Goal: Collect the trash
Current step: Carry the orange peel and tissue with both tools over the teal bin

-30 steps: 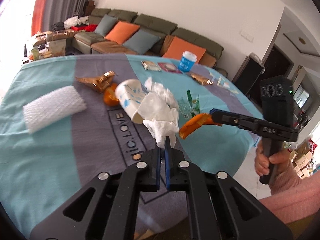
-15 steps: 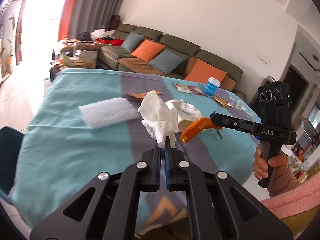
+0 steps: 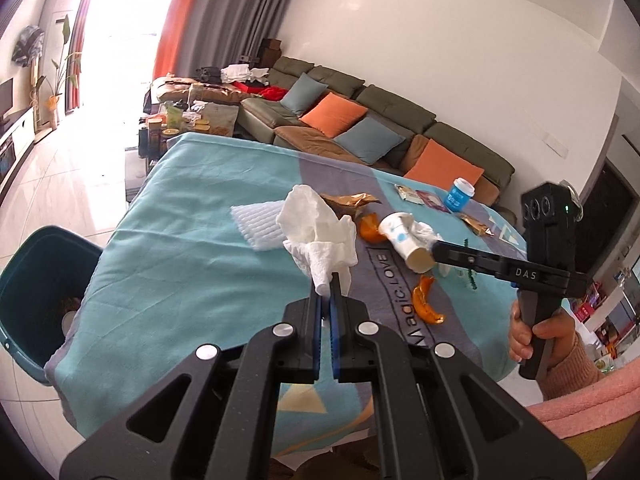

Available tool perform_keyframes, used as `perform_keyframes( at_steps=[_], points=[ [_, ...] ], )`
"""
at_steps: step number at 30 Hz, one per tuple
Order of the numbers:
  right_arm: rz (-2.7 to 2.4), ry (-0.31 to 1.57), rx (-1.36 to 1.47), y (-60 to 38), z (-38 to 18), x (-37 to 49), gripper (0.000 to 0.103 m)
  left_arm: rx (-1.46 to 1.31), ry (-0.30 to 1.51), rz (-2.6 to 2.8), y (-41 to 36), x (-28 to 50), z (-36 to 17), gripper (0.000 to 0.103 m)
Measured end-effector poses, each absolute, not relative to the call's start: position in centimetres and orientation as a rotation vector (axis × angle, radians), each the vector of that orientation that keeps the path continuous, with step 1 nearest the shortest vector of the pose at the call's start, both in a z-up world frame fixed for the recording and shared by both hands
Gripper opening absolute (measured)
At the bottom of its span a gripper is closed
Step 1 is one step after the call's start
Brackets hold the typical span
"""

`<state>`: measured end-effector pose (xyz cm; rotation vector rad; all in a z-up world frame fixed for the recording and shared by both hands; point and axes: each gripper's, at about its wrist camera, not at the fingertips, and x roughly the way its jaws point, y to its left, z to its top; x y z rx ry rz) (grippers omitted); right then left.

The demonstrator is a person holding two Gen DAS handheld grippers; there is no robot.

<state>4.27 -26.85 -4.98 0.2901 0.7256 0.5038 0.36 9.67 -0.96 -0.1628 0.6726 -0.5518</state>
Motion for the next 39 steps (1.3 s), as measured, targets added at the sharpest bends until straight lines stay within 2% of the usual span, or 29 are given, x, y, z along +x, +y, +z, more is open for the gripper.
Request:
perform_keyframes(
  at_steps=[14, 15, 16, 29, 39],
  points=[
    [0.43, 0.87, 0.322, -27.2, -9.1, 3.7, 0.037, -0.175, 0.694, -0.522, 10.1, 1.3, -2.1, 0.004],
    [0.433, 0.868, 0.322, -27.1, -9.0, 3.7, 0.032, -0.178, 0.694, -0.516, 10.3, 1.3, -2.1, 0.004],
    [0.436, 0.867, 0.32, -27.1, -8.9, 3.9, 0.018, -0.179, 0.694, -0.513, 10.4, 1.3, -2.1, 0.004],
    [0.609, 0.794, 0.246, -22.2, -5.1, 4.9, 0.016, -0.203, 0.664, -0.432, 13.3, 1.0, -1.9, 0.004],
    [0.776, 0.762, 0.17, -15.1, -2.9, 7.9, 0.015, -0.237, 0.623, -0.309, 18.2, 0.2, -1.4, 0.004]
  ],
)
